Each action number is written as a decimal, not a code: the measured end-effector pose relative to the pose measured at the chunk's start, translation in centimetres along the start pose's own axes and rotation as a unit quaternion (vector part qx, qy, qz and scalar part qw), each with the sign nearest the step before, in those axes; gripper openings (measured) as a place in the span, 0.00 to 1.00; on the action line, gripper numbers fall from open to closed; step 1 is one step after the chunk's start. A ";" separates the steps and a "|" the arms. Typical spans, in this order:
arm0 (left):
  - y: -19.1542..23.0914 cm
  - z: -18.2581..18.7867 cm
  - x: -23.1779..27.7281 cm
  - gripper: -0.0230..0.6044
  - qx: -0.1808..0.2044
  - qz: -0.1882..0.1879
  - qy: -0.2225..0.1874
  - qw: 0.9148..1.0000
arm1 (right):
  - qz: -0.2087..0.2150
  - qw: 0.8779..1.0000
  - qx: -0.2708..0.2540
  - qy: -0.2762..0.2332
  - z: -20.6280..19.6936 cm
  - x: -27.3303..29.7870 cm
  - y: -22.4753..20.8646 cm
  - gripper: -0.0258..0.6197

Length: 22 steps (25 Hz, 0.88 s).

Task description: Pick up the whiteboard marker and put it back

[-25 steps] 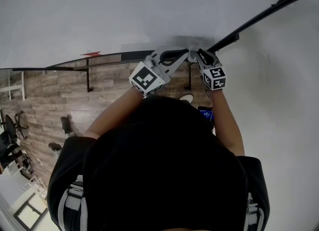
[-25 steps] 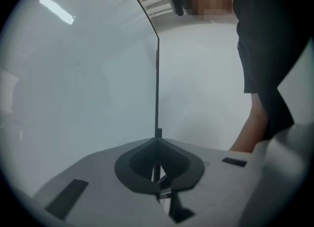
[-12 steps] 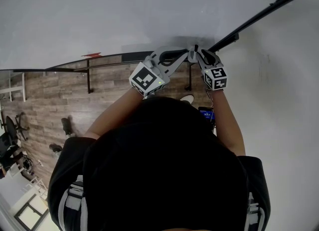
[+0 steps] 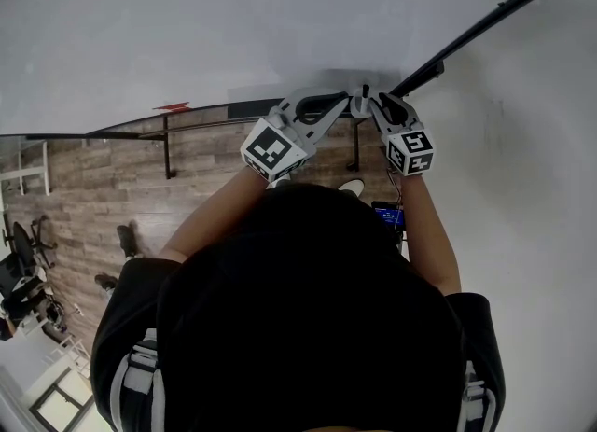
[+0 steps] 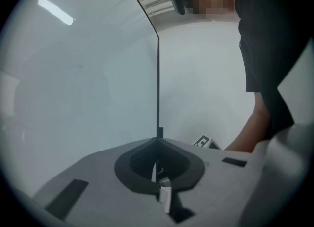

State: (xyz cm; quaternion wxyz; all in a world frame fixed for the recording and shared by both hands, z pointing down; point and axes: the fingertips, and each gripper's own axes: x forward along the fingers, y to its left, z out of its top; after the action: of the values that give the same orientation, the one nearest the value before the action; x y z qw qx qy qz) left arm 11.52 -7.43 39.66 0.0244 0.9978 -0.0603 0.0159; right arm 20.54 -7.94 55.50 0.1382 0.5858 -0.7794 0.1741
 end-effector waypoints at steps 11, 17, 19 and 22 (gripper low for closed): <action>0.6 0.2 0.1 0.04 0.005 0.007 0.002 1.000 | 0.034 0.996 -0.025 -0.078 8.3 -3.6 4.0 0.18; 0.3 0.0 -0.2 0.04 0.001 0.002 0.012 1.000 | 0.044 0.991 -0.040 -0.121 11.9 -5.9 5.8 0.10; 0.1 0.4 -0.1 0.04 0.001 0.001 0.008 1.000 | 0.039 0.990 -0.047 -0.126 12.8 -6.7 6.1 0.09; -0.1 1.0 0.1 0.04 0.003 0.001 0.000 1.000 | 0.034 0.989 -0.054 -0.136 13.8 -7.6 6.2 0.05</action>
State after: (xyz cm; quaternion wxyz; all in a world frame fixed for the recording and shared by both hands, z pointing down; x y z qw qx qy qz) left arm 11.68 -7.38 38.69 0.0214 0.9978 -0.0614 0.0157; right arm 16.53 -5.77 39.20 0.0561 0.5687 -0.8188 0.0550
